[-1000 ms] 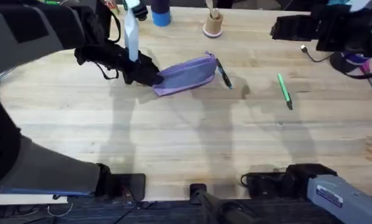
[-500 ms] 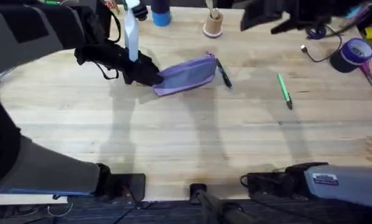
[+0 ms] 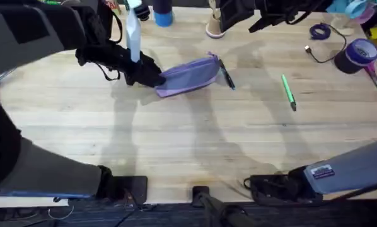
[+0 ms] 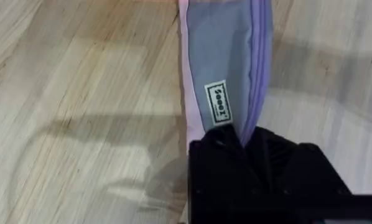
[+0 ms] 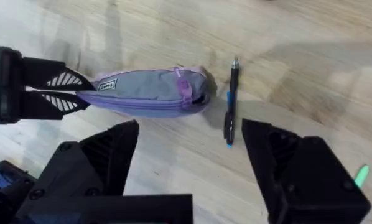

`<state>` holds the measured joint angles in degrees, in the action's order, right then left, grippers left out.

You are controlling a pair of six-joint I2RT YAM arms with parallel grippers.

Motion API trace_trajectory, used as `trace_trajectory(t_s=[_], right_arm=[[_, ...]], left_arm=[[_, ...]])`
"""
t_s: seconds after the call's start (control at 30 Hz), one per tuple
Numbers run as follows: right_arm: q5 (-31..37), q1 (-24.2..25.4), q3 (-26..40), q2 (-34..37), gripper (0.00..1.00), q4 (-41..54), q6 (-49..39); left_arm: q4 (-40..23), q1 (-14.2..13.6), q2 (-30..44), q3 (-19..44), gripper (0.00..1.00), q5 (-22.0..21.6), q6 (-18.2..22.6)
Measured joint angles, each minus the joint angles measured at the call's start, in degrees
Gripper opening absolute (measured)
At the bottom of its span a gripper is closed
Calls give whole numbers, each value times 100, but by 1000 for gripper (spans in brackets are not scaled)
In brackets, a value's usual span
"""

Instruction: Unzip the bag, pick up the pens from the table one at a time and place them inside, then zip the bag closed.

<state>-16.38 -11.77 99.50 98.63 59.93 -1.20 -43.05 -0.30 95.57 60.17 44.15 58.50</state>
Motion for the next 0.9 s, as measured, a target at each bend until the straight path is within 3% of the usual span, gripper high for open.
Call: trace_trajectory(t_s=[0.9], right_arm=[[-66, -15, 9, 189, 995, -352, 250]], left_arm=[[2, 0, 0, -1, 43, -1, 0]])
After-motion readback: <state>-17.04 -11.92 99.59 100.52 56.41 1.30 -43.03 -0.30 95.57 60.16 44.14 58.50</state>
